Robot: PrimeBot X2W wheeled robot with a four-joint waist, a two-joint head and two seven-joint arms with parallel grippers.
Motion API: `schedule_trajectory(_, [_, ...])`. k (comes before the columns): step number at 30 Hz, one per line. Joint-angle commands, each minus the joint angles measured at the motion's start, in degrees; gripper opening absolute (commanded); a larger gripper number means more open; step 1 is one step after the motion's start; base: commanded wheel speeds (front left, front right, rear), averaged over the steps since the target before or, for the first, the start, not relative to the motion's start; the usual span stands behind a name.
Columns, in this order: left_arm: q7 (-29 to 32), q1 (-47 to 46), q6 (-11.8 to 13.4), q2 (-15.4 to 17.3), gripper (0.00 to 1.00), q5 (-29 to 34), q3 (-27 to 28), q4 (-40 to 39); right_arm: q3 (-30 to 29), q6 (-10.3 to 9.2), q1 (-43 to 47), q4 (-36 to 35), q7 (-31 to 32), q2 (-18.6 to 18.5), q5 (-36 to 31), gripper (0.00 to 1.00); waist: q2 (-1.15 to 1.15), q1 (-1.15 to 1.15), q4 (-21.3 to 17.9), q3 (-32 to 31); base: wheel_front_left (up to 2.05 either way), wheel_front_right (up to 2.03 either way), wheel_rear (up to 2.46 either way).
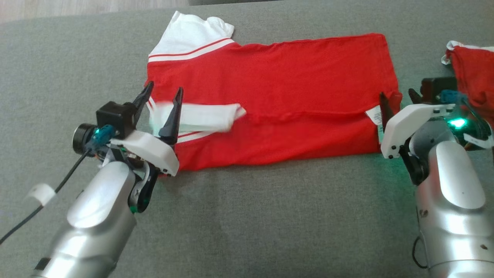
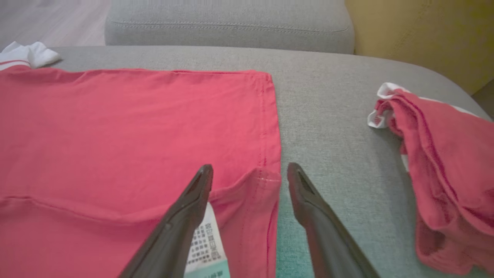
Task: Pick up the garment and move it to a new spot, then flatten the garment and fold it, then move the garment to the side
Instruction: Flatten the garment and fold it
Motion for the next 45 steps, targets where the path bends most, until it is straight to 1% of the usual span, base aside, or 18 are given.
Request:
schedule_trajectory(1, [-0.95,-2.1,0.11,1.3,1.0,-0.33,2.77,-1.41,1.03,-0.04,-1.73,-1.59,-0.97,-0.2,0.02,1.0,0.0,-0.01,0.02,-0.17,0.0,0.0,0.0])
schedule_trajectory(7, [-5.01,1.5,0.74,1.27,1.0,-0.88,3.35,-4.13,-0.58,-0.04,0.96,-3.51,-5.19,-0.2,0.15,1.0,0.0,-0.01,0.16,-1.84,0.0,0.0,0.0])
schedule_trajectory(8, [-6.37,3.57,1.29,1.54,1.0,-1.26,3.85,-6.44,-1.31,-0.04,2.64,-5.17,-6.2,-0.2,0.15,1.0,0.0,-0.01,0.22,-2.58,0.0,0.0,0.0])
schedule_trajectory(12, [-7.36,9.68,3.16,2.5,1.0,-2.04,4.36,-12.1,-1.93,-0.04,7.44,-9.35,-7.78,-0.2,0.95,1.0,0.0,-0.01,0.54,-3.97,0.0,0.0,0.0])
schedule_trajectory(16, [-5.78,17.16,5.83,3.75,1.0,-3.32,4.27,-17.06,-2.82,-0.04,13.25,-14.66,-8.95,-0.2,1.89,1.0,0.0,-0.01,0.94,-4.87,0.0,0.0,0.0])
schedule_trajectory(19, [-4.37,21.46,7.86,3.92,1.0,-4.94,4.69,-19.24,-3.25,-0.04,17.4,-18.4,-9.69,-0.2,3.61,1.0,0.0,-0.01,1.24,-5.09,0.0,0.0,0.0])
schedule_trajectory(22, [-2.62,23.78,9.19,3.43,1.0,-7.14,5.38,-19.59,-3.34,-0.04,20.71,-21.5,-10.26,-0.2,4.89,1.0,0.0,-0.01,1.23,-4.8,0.0,0.0,0.0])
schedule_trajectory(26, [-1.62,23.74,10.16,3.04,1.0,-8.68,6.45,-18.0,-2.48,-0.04,22.76,-23.65,-10.61,-0.2,6.73,1.0,0.0,-0.01,0.4,-3.51,0.0,0.0,0.0])
schedule_trajectory(32, [-0.62,21.55,10.03,1.58,1.0,-11.16,7.78,-15.01,-0.68,-0.04,22.22,-24.99,-10.37,-0.2,7.73,1.0,0.0,-0.01,-1.15,-0.7,0.0,0.0,0.0])
schedule_trajectory(36, [1.63,20.9,10.29,0.85,1.0,-12.92,8.04,-12.99,-0.29,-0.04,20.87,-24.22,-10.27,-0.2,7.61,1.0,0.0,-0.01,-1.8,0.88,0.0,0.0,0.0])
schedule_trajectory(37, [2.06,20.84,10.39,0.51,0.98,-13.5,8.22,-12.73,-0.2,-0.04,20.5,-23.77,-10.22,-0.2,7.64,1.0,0.0,-0.01,-1.85,1.13,0.0,0.0,0.0])
schedule_trajectory(38, [2.53,20.82,10.32,0.16,0.88,-14.16,8.35,-12.62,-0.06,-0.04,20.14,-23.29,-10.14,-0.2,7.61,1.0,0.0,-0.01,-1.9,1.42,0.0,0.0,0.0])
schedule_trajectory(39, [2.84,20.75,10.24,-0.02,0.71,-14.56,8.4,-12.6,0.03,-0.04,19.78,-22.71,-10.04,-0.2,7.76,1.0,0.0,-0.01,-1.9,1.64,0.0,0.0,0.0])
schedule_trajectory(40, [3.07,20.67,10.17,-0.11,0.43,-14.76,8.37,-12.62,0.13,-0.04,19.45,-21.99,-9.82,-0.2,7.87,1.0,0.0,-0.01,-1.87,1.85,0.0,0.0,0.0])
schedule_trajectory(41, [3.17,20.56,10.12,-0.14,0.3,-14.82,8.33,-12.66,0.19,-0.04,19.11,-21.19,-9.67,-0.2,7.91,1.0,0.0,-0.01,-1.82,1.98,0.0,0.0,0.0])
schedule_trajectory(42, [3.18,20.45,10.04,-0.2,0.07,-14.89,8.3,-12.75,0.25,-0.04,18.75,-20.36,-9.56,-0.2,7.92,1.0,0.0,-0.01,-1.74,2.11,0.0,0.0,0.0])
schedule_trajectory(43, [2.99,20.31,9.83,-0.24,0.0,-14.88,8.27,-12.99,0.28,-0.04,18.36,-19.51,-9.51,-0.2,8.03,1.0,0.0,-0.01,-1.63,2.27,0.0,0.0,0.0])
schedule_trajectory(45, [2.64,20.16,9.65,-0.22,0.0,-14.76,8.24,-13.25,0.32,-0.04,17.96,-18.56,-9.36,-0.2,8.11,1.0,0.0,-0.01,-1.53,2.37,0.0,0.0,0.0])
